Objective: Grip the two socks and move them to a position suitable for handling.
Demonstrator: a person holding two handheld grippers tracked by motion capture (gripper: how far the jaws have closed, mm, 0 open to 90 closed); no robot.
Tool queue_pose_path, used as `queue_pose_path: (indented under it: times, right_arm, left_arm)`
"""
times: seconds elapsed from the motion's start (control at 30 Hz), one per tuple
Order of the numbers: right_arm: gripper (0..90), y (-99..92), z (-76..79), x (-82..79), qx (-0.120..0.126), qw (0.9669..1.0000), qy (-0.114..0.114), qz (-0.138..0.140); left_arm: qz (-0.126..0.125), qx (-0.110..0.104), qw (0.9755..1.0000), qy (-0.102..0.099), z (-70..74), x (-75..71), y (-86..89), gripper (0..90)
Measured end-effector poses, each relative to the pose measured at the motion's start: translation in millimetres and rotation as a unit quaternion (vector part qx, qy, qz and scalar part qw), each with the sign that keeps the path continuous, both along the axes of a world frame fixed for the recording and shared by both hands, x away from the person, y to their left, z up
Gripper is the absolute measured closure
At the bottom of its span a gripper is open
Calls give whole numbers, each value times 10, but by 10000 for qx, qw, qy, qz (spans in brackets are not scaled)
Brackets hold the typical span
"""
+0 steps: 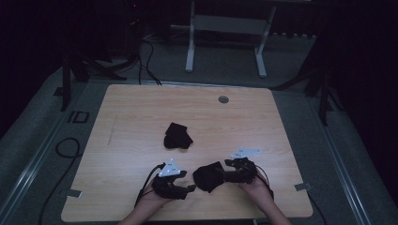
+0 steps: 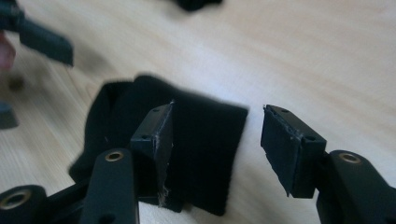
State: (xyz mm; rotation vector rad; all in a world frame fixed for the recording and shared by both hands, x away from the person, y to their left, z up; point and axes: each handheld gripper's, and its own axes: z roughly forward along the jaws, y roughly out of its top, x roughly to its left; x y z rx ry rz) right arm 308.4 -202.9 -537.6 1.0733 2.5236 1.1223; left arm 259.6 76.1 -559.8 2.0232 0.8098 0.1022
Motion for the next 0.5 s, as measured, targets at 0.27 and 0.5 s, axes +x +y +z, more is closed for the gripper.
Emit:
queue_pose_path:
  times: [0.27, 0.5]
  right_arm:
    - [486, 105, -191, -27, -403, 9990, -58, 168]
    - [722, 152, -197, -84, -367, 9988, -92, 315]
  left_arm:
    - [-136, 618, 9979, 111, -90, 168, -198, 419]
    - [-244, 789, 9966, 52, -72, 208, -275, 621]
